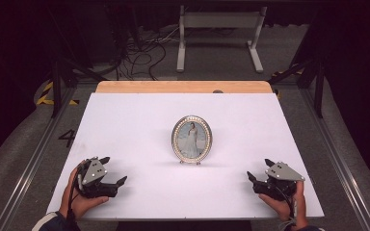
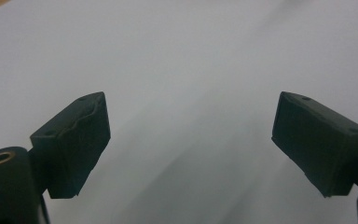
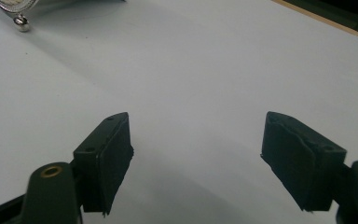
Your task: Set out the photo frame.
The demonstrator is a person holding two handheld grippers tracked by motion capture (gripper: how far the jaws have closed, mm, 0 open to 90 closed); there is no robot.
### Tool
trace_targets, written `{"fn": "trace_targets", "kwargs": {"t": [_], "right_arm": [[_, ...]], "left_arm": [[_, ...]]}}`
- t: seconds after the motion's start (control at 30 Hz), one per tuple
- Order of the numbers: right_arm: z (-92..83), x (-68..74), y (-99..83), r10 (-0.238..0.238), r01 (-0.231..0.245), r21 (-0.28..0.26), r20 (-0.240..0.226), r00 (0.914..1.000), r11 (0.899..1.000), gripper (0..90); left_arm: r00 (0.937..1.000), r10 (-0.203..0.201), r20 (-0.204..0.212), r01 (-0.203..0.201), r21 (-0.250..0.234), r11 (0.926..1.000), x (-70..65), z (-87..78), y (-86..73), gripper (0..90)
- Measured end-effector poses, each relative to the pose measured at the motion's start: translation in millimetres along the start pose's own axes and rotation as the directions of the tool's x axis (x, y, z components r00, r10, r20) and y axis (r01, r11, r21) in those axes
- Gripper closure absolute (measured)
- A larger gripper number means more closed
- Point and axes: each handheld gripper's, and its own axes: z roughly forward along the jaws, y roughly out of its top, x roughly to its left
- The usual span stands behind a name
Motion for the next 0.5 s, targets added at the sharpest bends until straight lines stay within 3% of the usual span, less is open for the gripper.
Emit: {"fn": "trace_targets", "kwargs": {"t": [0.1, 0.5], "right_arm": [[-1.3, -2.0, -4.0, 0.0, 0.0, 0.009, 0.01, 0.9999, 1.0, 24.1], [-5.7, -11.7, -14.0, 0.051, -0.051, 0.011, 0.026, 0.9984, 0.999, 23.7]], "left_arm": [[0.9996, -0.027, -0.001, 0.027, 0.003, 0.9996, 4.2, -6.0, -6.8, 11.7], [0.9985, -0.055, 0.007, 0.055, 0.012, 0.9984, 15.6, -18.1, -23.6, 11.7]]}}
